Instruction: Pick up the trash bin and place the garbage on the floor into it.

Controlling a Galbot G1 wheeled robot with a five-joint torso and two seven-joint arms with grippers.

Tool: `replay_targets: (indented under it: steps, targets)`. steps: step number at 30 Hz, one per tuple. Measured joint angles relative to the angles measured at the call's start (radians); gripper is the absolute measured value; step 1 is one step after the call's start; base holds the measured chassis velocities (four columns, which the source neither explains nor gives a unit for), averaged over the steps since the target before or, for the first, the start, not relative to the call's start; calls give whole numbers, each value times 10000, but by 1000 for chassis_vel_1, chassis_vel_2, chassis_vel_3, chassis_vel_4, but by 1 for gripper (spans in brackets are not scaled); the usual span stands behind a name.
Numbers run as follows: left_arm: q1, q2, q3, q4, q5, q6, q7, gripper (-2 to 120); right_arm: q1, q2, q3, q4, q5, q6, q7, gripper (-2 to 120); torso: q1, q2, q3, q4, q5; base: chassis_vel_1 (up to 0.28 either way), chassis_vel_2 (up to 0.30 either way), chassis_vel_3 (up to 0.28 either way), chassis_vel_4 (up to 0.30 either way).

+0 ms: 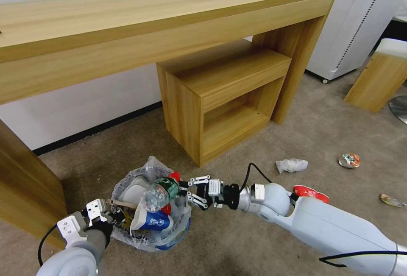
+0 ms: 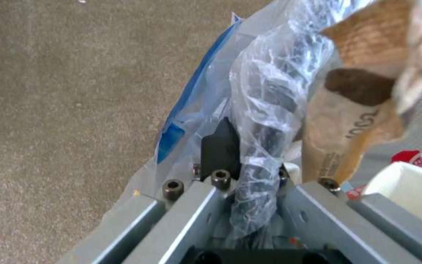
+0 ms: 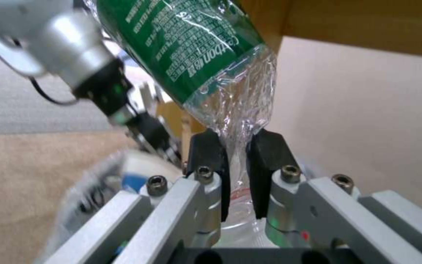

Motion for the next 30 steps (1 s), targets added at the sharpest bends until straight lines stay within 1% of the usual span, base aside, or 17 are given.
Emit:
replay_targets:
  steps: [7,16,18,19,20,23,24,25,27,28,30]
  targets:
    - [134,-63,34,-232,20,1,12,0,-85,253,-65,-627,-263,11,363,6,0,0,0,0,0,0,0,0,0]
    - [243,-106,57,-439,45,2,25,0,-152,393,-237,-827,-421,-44,446,6,0,-1,1,1,-1,0,0,0,0]
    - [267,-113,66,-491,46,2,27,0,-158,396,-291,-862,-430,-64,444,15,0,0,1,1,0,0,0,0,0]
    - [277,-114,67,-505,46,2,27,0,-161,393,-298,-863,-430,-68,443,18,0,0,0,1,0,0,0,0,0]
    - [277,-114,67,-505,46,2,27,0,-161,393,-298,-863,-430,-68,443,18,0,0,0,1,0,0,0,0,0]
    - [300,-127,77,-512,51,2,38,0,-164,363,-300,-819,-428,-137,399,35,0,-1,1,1,0,0,0,0,0]
    - [300,-127,77,-512,51,2,38,0,-164,363,-300,-819,-428,-137,399,35,0,-1,1,1,0,0,0,0,0]
    - [298,-135,88,-512,43,2,52,0,-164,366,-299,-800,-427,-147,394,38,0,0,0,0,0,0,0,0,0]
    - [280,-142,87,-488,53,-5,56,0,-179,378,-264,-756,-413,-164,406,48,0,-1,1,0,1,0,0,0,0]
    - [280,-142,87,-488,53,-5,56,0,-179,378,-264,-756,-413,-164,406,48,0,-1,1,0,1,0,0,0,0]
    - [281,-134,75,-438,59,-6,51,0,-198,390,-194,-717,-407,-177,432,59,0,-1,1,1,-1,0,0,0,0]
